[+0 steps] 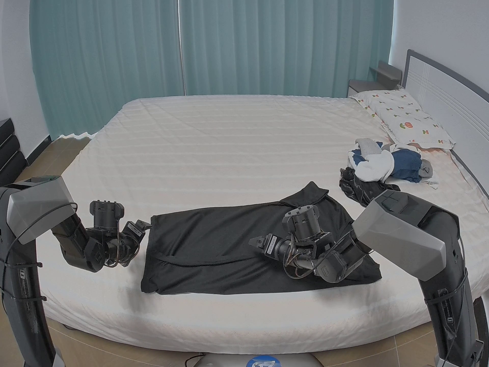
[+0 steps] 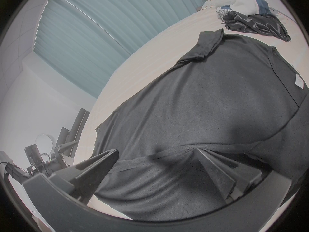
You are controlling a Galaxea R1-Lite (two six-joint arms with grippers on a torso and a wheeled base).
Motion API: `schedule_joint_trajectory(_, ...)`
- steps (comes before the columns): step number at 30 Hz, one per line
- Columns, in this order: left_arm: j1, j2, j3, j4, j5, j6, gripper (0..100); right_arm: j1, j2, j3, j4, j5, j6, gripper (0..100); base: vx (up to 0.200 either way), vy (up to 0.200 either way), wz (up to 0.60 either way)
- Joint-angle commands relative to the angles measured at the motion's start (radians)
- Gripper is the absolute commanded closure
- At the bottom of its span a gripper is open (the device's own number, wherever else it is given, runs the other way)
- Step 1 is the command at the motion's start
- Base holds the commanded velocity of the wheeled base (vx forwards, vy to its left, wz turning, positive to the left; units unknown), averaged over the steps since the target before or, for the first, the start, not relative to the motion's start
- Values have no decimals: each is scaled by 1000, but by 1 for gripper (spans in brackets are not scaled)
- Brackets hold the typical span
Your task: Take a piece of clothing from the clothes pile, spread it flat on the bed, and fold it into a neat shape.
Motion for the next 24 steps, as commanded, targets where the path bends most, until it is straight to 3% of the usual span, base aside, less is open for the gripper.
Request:
schedule_joint_trajectory(1,0,2,-2,0,0,0,0,5,-12,24,1,0,-1,0,0,0,0)
schedule_joint_trajectory(11,-5,-12,-3,1,-11,0,0,5,-136,122,-11,0,-1,0,0,0,0)
schedule_joint_trajectory(20,-200,-46,28,4,3,-8,0,-24,-229,251,-36,0,7,0,0,0,0)
schedule_joint_trajectory(24,-247,-35,17,3,43,-8,0,-53,-259,325,-96,0,9,0,0,0,0)
